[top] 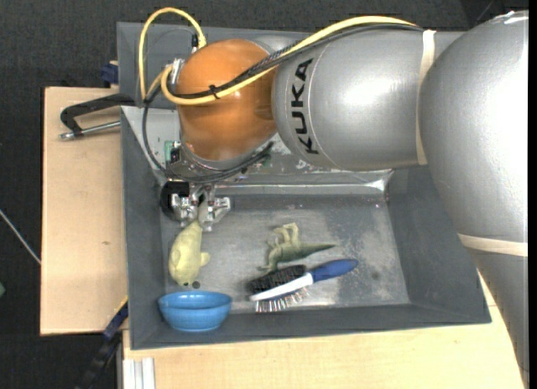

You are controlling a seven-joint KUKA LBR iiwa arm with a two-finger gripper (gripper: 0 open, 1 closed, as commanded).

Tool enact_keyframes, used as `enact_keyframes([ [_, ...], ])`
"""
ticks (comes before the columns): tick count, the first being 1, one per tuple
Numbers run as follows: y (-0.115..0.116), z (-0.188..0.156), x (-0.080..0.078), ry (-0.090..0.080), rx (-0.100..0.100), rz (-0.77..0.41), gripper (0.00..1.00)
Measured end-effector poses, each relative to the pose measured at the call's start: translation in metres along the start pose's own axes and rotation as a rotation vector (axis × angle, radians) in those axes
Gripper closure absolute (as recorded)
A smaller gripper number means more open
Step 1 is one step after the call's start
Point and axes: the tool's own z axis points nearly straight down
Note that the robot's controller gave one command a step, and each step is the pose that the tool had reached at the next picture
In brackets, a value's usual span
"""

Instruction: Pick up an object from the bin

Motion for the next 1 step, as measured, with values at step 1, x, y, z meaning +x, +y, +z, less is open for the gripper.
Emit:
enact_keyframes([
  [1, -0.0027, -0.0708, -0.003, -0.002, 0.006, 0.003, 1.0],
])
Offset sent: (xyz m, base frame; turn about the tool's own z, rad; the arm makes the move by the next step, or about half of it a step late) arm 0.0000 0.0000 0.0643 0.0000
